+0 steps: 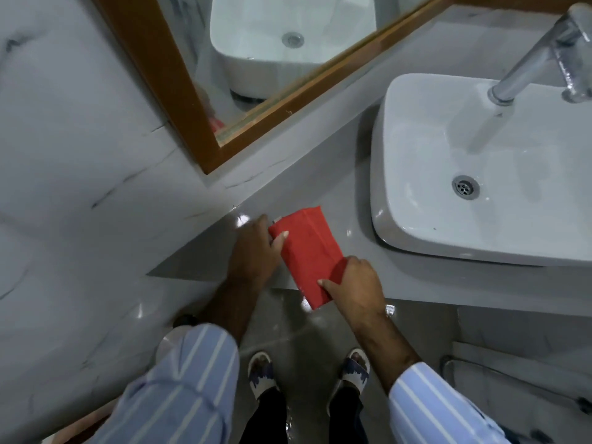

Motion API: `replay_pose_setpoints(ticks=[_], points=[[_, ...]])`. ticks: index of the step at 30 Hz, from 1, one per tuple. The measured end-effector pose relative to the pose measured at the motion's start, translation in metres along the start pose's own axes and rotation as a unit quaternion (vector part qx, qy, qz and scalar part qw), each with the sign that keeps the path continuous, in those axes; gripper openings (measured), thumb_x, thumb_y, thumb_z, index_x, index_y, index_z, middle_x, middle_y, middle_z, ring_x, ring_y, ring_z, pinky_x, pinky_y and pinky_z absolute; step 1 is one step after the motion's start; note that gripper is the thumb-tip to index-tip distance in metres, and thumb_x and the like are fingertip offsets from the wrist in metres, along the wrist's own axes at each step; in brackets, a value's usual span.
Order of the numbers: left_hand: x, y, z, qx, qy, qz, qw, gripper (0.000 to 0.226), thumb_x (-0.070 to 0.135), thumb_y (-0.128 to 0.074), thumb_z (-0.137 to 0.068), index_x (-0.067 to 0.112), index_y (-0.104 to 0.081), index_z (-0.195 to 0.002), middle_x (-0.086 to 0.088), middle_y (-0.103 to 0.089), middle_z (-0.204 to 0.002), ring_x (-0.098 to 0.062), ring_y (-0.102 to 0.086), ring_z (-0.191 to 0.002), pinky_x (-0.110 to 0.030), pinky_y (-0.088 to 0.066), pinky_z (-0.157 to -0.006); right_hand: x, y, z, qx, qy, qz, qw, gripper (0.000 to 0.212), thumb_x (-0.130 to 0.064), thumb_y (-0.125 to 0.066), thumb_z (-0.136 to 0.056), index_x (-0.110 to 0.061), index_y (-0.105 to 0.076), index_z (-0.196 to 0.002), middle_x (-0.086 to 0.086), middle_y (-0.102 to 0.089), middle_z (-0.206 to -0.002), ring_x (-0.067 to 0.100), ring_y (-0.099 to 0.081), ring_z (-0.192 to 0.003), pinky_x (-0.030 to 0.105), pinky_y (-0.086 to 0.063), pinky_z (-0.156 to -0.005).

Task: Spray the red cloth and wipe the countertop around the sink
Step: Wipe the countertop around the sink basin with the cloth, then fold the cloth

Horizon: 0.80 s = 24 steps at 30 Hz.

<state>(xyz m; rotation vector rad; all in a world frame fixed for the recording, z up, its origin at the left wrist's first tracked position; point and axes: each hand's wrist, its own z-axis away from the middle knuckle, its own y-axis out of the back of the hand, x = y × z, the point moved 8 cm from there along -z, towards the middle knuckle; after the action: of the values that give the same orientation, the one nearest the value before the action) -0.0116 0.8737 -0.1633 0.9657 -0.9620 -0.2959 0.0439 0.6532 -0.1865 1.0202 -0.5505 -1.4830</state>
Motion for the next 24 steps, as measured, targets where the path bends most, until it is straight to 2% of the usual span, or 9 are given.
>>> replay_pose_setpoints(ticks=[6,9,12,13,15,17,19,21,24], points=[[0.014,-0.023,-0.034,-0.062,0.103,-0.058,0.991,0.045,0.03,-0.077,-0.09,0.0,-0.066,-0.122,-0.024,-0.071,-0.128,-0.042,-0.065,-0.122,-0.044,-0.052,-0.102,0.008,-0.005,-0.019,-0.085,-0.057,-0.113,0.988,0.052,-0.04,-0.092,-0.072,-0.006,-0.076,-0.107,0.012,-0.08,-0.106,0.029,-0.074,-0.099,0.034,-0.058,-0.084],[0.015,-0.024,-0.03,-0.086,0.134,-0.021,0.987,0.033,0.022,-0.079,-0.084,0.001,-0.076,-0.109,-0.023,-0.077,-0.114,-0.039,-0.072,-0.11,-0.041,-0.058,-0.092,0.025,0.0,-0.017,-0.097,-0.082,-0.219,0.967,0.044,-0.041,-0.091,-0.071,-0.006,-0.079,-0.094,0.008,-0.08,-0.09,0.026,-0.075,-0.086,0.03,-0.053,-0.07],[0.02,-0.04,-0.002,-0.135,0.185,0.164,0.959,0.008,0.014,-0.082,-0.081,0.01,-0.076,-0.079,-0.011,-0.076,-0.078,-0.03,-0.074,-0.086,-0.032,-0.063,-0.066,0.059,0.015,-0.003,-0.079,-0.112,-0.309,0.941,0.044,-0.034,-0.093,-0.07,0.0,-0.076,-0.092,0.014,-0.081,-0.092,0.032,-0.077,-0.091,0.039,-0.06,-0.081],[0.024,-0.05,0.012,-0.161,0.202,0.239,0.936,0.01,0.01,-0.081,-0.083,0.012,-0.073,-0.078,-0.009,-0.074,-0.078,-0.028,-0.072,-0.088,-0.033,-0.063,-0.07,0.075,0.02,0.003,-0.073,-0.122,-0.329,0.934,0.045,-0.032,-0.094,-0.07,0.002,-0.075,-0.093,0.017,-0.081,-0.096,0.034,-0.077,-0.094,0.044,-0.061,-0.087],[0.038,-0.069,0.037,-0.199,0.21,0.332,0.898,0.007,0.005,-0.077,-0.086,0.009,-0.072,-0.088,-0.014,-0.073,-0.091,-0.029,-0.069,-0.093,-0.046,-0.063,-0.086,0.109,0.033,0.015,-0.069,-0.14,-0.356,0.921,0.041,-0.028,-0.094,-0.07,0.002,-0.074,-0.089,0.018,-0.08,-0.093,0.034,-0.077,-0.087,0.047,-0.063,-0.087],[0.065,-0.088,0.058,-0.228,0.197,0.368,0.88,0.012,0.004,-0.075,-0.088,0.006,-0.072,-0.1,-0.015,-0.074,-0.097,-0.029,-0.07,-0.094,-0.053,-0.062,-0.093,0.148,0.052,0.03,-0.062,-0.155,-0.382,0.909,0.031,-0.026,-0.094,-0.071,-0.006,-0.071,-0.077,0.01,-0.076,-0.077,0.022,-0.07,-0.069,0.035,-0.06,-0.068],[0.104,-0.11,0.076,-0.263,0.171,0.376,0.872,0.02,0.003,-0.074,-0.09,0.001,-0.071,-0.11,-0.011,-0.077,-0.098,-0.025,-0.072,-0.096,-0.044,-0.064,-0.088,0.192,0.074,0.05,-0.047,-0.173,-0.414,0.892,0.026,-0.024,-0.093,-0.074,-0.011,-0.069,-0.073,0.005,-0.07,-0.07,0.015,-0.064,-0.061,0.025,-0.052,-0.055],[0.149,-0.133,0.093,-0.305,0.139,0.377,0.864,0.026,0.002,-0.074,-0.091,0.0,-0.07,-0.117,-0.009,-0.079,-0.102,-0.022,-0.073,-0.099,-0.034,-0.065,-0.082,0.236,0.093,0.073,-0.019,-0.2,-0.445,0.873,0.023,-0.021,-0.091,-0.077,-0.007,-0.074,-0.082,0.009,-0.073,-0.077,0.019,-0.066,-0.067,0.028,-0.053,-0.061],[0.221,-0.166,0.114,-0.346,0.091,0.366,0.859,0.027,0.001,-0.073,-0.092,0.004,-0.07,-0.119,-0.007,-0.079,-0.106,-0.017,-0.074,-0.096,-0.031,-0.063,-0.082,0.299,0.119,0.108,0.045,-0.236,-0.493,0.836,0.028,-0.015,-0.088,-0.08,0.004,-0.075,-0.097,0.018,-0.073,-0.085,0.026,-0.065,-0.073,0.036,-0.051,-0.068]])
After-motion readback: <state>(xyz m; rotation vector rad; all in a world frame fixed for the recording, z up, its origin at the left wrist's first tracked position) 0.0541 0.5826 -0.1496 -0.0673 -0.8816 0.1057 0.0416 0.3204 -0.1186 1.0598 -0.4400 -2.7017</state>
